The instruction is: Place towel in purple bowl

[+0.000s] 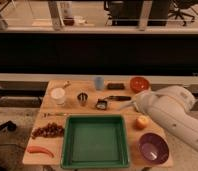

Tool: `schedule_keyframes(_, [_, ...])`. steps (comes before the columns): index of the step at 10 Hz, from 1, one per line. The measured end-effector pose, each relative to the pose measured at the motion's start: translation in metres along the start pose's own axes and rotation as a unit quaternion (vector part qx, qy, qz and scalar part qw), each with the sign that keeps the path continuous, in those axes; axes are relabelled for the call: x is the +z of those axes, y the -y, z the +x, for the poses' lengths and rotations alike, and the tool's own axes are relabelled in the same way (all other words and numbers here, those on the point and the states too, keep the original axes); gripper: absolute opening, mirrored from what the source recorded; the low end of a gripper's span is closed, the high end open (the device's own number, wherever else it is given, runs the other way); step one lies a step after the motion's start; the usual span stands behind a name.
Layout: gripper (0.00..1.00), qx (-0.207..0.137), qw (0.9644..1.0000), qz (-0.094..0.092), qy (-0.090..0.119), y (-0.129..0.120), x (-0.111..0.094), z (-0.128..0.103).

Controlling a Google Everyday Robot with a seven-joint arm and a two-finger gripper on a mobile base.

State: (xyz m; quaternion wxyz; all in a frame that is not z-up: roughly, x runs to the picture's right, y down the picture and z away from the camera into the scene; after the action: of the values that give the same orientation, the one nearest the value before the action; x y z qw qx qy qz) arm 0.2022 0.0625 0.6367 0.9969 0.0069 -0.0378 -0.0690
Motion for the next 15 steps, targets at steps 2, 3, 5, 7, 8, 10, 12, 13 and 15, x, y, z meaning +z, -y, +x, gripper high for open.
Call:
schedule_keyframes(2, [0.00, 0.003, 1.0000, -0.001, -0.009, -0.021, -0.028, 0.008])
schedule_keyframes(3, [0.00, 0.002, 0.9999, -0.005, -0.013, -0.032, -0.042, 0.011])
schedule_keyframes(5, [0.00, 0.000, 0.9998, -0.017, -0.014, -0.048, -0.062, 0.009])
schedule_keyframes(7, [0.00, 0.000, 0.9994, -0.034, -0.005, -0.056, -0.069, 0.008])
schedule_keyframes(8, [0.00, 0.005, 0.9993, -0.038, -0.003, -0.059, -0.071, 0.011])
schedule_keyframes(10, [0.00, 0.014, 0.9989, -0.044, 0.000, -0.063, -0.074, 0.017])
schedule_keyframes(12, [0.00, 0.022, 0.9984, -0.052, -0.003, -0.070, -0.082, 0.024])
schedule_keyframes(13, [0.00, 0.027, 0.9981, -0.055, -0.005, -0.074, -0.086, 0.027])
schedule_keyframes(15, [0.00, 0.036, 0.9973, -0.065, -0.006, -0.079, -0.089, 0.036])
